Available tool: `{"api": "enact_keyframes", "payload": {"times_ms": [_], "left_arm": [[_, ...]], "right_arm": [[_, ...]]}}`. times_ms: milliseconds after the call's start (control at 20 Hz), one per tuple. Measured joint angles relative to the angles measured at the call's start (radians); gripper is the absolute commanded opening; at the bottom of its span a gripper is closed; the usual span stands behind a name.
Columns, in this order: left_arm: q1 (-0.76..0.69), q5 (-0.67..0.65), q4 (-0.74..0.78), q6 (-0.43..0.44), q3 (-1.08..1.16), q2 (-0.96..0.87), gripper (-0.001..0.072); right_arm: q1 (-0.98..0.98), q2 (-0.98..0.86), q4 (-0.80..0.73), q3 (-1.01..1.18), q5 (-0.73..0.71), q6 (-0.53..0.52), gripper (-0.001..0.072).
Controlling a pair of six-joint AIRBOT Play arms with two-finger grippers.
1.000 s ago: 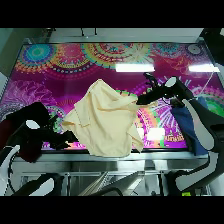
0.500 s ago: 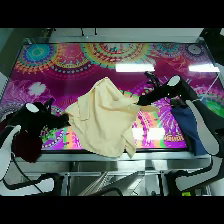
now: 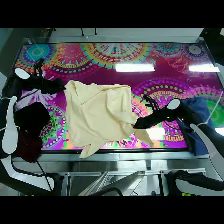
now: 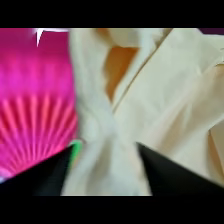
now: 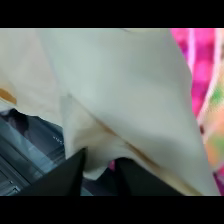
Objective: Fold the shirts.
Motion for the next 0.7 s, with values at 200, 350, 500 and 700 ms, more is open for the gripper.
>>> {"api": "enact_keyframes", "payload": {"times_ms": [200,350,500,700], "left_arm": [[0.008,-0.147,0.001,-0.048,0.143,-0.031,0.0703],[0.031,-0.290,0.010,-0.070,0.115,0.001,0.0704],[0.056,-0.364,0.043,-0.077,-0.076,0.102,0.0704],[0.080,-0.372,0.072,-0.065,-0.449,0.292,0.0703]], "right_arm": [[-0.022,0.064,0.017,-0.034,-0.008,0.026,0.0326],[-0.088,0.144,0.004,-0.040,0.044,0.037,0.0323],[-0.188,0.248,-0.067,-0.045,0.105,0.056,0.0323],[-0.335,0.369,-0.203,-0.081,0.146,0.143,0.0323]]}}
